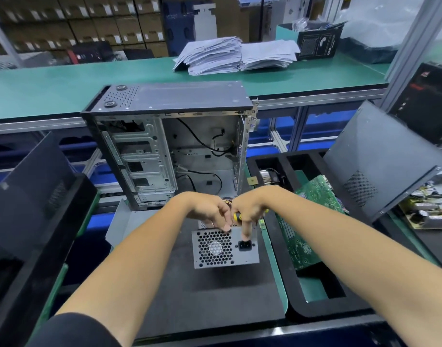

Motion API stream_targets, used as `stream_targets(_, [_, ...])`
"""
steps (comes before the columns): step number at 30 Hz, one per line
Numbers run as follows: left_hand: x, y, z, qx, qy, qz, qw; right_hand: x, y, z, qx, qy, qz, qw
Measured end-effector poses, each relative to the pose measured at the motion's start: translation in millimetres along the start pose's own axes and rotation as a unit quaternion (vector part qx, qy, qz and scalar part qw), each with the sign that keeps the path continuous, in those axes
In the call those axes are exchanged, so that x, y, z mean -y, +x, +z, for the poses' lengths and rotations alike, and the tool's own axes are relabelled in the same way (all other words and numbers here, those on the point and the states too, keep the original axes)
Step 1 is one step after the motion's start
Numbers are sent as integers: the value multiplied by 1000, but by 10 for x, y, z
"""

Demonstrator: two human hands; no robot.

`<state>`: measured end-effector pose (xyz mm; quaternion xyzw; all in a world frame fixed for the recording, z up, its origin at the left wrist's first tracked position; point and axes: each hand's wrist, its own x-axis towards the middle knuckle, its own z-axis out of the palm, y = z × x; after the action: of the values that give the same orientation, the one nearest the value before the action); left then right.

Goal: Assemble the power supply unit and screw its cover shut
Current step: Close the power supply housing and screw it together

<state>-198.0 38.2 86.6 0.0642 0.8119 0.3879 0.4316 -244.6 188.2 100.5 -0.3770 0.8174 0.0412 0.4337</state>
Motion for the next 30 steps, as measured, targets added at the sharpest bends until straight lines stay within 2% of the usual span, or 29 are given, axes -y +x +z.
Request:
stream_targets(3, [148, 31, 64, 0, -19, -19, 1000, 80, 45, 167, 53, -20, -11, 998])
stream_targets(5, [272, 54, 77, -79, 56, -3, 995, 124, 74, 272, 79, -31, -5, 996])
stream_targets(8, [498, 116, 125, -230, 163, 14, 959, 187, 138, 431, 104, -64, 13, 992])
stream_targets(10, [643, 168, 209, -260, 187, 13, 947, 218, 191, 574, 111, -105, 18, 988])
stream_targets(12, [750, 232, 298, -255, 203, 2, 945, 210, 222, 711, 106, -141, 24, 984])
stream_targets(19, [784, 366, 370, -279, 192, 11, 941, 81, 202, 839, 39, -139, -20, 989])
stream_targets(25, [759, 432, 298, -354, 187, -13, 916, 47, 195, 779, -29, -77, -29, 996])
stream_targets(27, [808, 408, 265, -351, 153, -8, 924, -28, 138, 656, -80, -4, -42, 996])
stream_targets(30, [861, 346, 239, -358, 102, 4, 928, -233, 84, 410, -233, 129, -3, 964])
